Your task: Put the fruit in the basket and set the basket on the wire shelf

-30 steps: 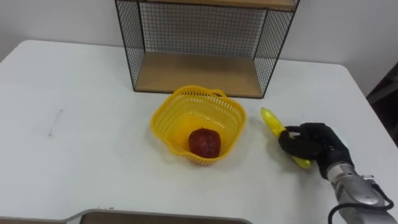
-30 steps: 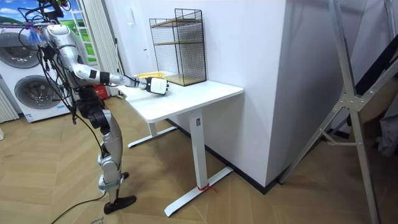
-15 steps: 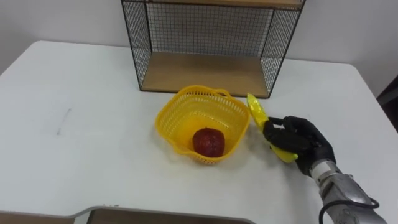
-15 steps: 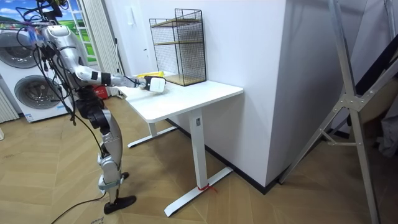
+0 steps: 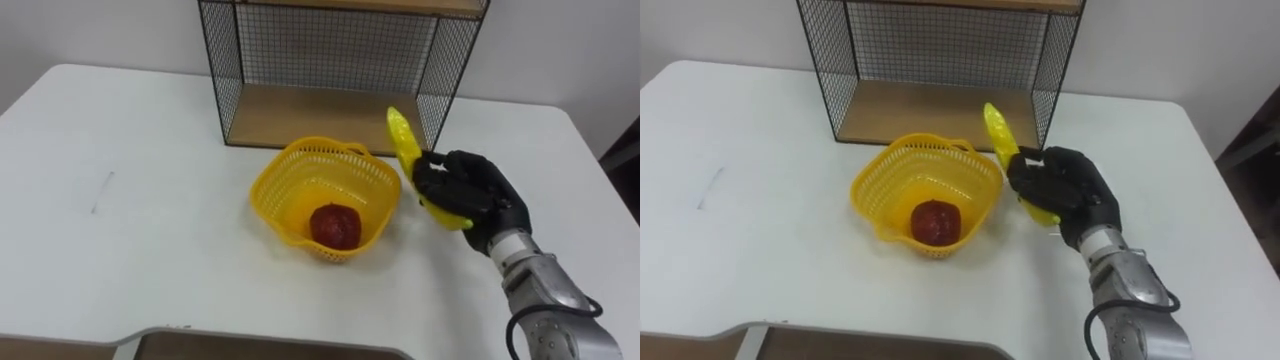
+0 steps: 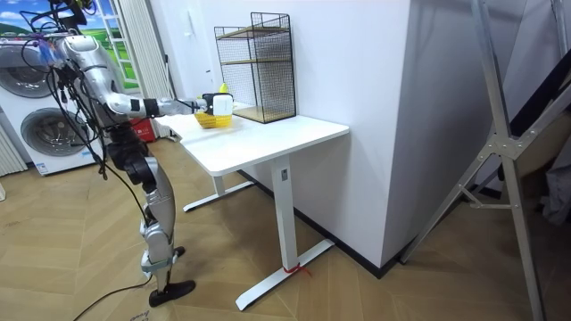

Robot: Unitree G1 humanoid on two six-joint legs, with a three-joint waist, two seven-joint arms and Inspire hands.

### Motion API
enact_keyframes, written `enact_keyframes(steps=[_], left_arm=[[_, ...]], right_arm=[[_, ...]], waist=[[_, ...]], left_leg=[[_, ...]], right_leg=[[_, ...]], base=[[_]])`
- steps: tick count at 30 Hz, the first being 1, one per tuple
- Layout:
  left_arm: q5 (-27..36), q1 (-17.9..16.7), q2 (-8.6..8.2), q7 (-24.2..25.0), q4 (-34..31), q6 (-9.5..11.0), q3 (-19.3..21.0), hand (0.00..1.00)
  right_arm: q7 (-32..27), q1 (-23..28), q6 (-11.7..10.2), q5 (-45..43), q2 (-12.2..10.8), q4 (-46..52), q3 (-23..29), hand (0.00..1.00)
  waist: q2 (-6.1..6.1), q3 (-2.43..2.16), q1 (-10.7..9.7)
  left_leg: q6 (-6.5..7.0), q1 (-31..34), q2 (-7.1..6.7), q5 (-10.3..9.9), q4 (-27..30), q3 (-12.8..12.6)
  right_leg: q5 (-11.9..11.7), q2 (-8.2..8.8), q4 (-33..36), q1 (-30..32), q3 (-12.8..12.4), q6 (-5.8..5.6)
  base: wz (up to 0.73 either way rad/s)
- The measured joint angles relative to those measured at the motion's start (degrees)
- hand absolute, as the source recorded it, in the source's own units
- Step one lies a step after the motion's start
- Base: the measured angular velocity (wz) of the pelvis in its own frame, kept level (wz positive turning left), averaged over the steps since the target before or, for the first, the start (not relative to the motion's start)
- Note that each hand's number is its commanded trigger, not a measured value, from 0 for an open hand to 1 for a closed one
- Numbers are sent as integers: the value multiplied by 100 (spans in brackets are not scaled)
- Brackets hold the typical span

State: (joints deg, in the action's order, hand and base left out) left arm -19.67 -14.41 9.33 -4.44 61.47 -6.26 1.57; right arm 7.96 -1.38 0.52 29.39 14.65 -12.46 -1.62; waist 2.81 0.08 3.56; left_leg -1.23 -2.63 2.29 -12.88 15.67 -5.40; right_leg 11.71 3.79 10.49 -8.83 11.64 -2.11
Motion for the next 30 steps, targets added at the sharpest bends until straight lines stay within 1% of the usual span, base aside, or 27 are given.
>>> enact_keyframes(steps=[1,4,8,12,13,15,17,21,22,23,24,25,26,28,30], left_arm=[[-2,15,-2,0,32,12,-13,0],[19,15,0,1,56,18,-81,0],[38,26,7,1,43,43,-79,0],[44,38,36,1,42,43,-98,0],[52,49,48,1,33,43,-129,0],[74,79,58,2,21,43,-129,0],[89,92,78,2,10,42,-137,0],[85,126,102,3,6,35,-232,0],[82,168,102,3,4,34,-228,0],[81,165,102,3,5,35,-225,0],[73,168,105,3,13,32,-223,0],[69,188,105,3,8,31,-224,0],[69,195,105,3,8,31,-224,0],[69,211,111,3,8,31,-224,0],[61,211,112,3,8,31,-224,0]], right_arm=[[-37,-51,1,-270,0,7,-38,100],[-132,-207,-1,-707,14,98,-135,100],[-244,-207,-4,-871,16,442,-163,100],[-369,-281,-9,-965,22,699,-197,100],[-399,-370,-9,-966,46,699,-230,100],[-418,-484,-9,-1040,83,710,-282,100],[-418,-552,-9,-1294,136,740,-391,100],[-300,-659,8,-1742,146,749,-510,100],[-260,-662,30,-1845,147,749,-513,88],[-232,-670,46,-1892,147,748,-514,59],[-191,-685,57,-1973,147,748,-515,39],[-163,-694,63,-2053,148,748,-515,30],[-151,-695,67,-2077,148,748,-515,0],[-120,-696,80,-2093,148,748,-515,0],[-66,-700,81,-2102,148,748,-515,0]], waist=[[-3,1,34],[-33,18,41],[-43,19,116],[-23,8,141],[5,-5,133],[8,-4,140],[25,-5,145],[76,12,160],[104,14,175],[117,17,192],[135,26,226],[151,34,242],[159,37,250],[191,65,285],[208,68,304]], left_leg=[[0,-3,0,0,-2,0],[0,-11,1,0,-27,5],[-1,-4,0,1,-45,7],[0,-1,-5,4,-88,7],[0,1,-5,4,-92,6],[0,4,-5,5,-93,2],[0,-2,-4,5,-86,0],[0,-5,-4,5,-82,-1],[0,-9,-4,5,-82,2],[0,-6,-4,5,-84,7],[0,-6,-4,5,-85,14],[0,-3,-4,5,-80,21],[0,-2,-4,5,-79,27],[0,8,-4,5,-73,62],[-1,24,-5,4,-82,90]], right_leg=[[0,0,2,0,-2,0],[-1,-1,6,18,2,1],[0,2,-1,44,2,1],[1,2,-15,50,5,-1],[1,2,-11,51,5,-1],[0,2,5,48,2,-1],[0,1,7,46,2,-1],[-1,1,15,47,-14,0],[-1,2,15,48,-10,0],[-1,3,15,48,-2,-1],[-1,3,15,47,6,-1],[-1,2,14,46,10,0],[-1,2,14,45,14,0],[-1,2,14,31,55,0],[-1,2,15,27,95,0]], base=[[0],[0],[0],[0],[0],[0],[0],[0],[0],[0],[0],[0],[4],[8],[8]])
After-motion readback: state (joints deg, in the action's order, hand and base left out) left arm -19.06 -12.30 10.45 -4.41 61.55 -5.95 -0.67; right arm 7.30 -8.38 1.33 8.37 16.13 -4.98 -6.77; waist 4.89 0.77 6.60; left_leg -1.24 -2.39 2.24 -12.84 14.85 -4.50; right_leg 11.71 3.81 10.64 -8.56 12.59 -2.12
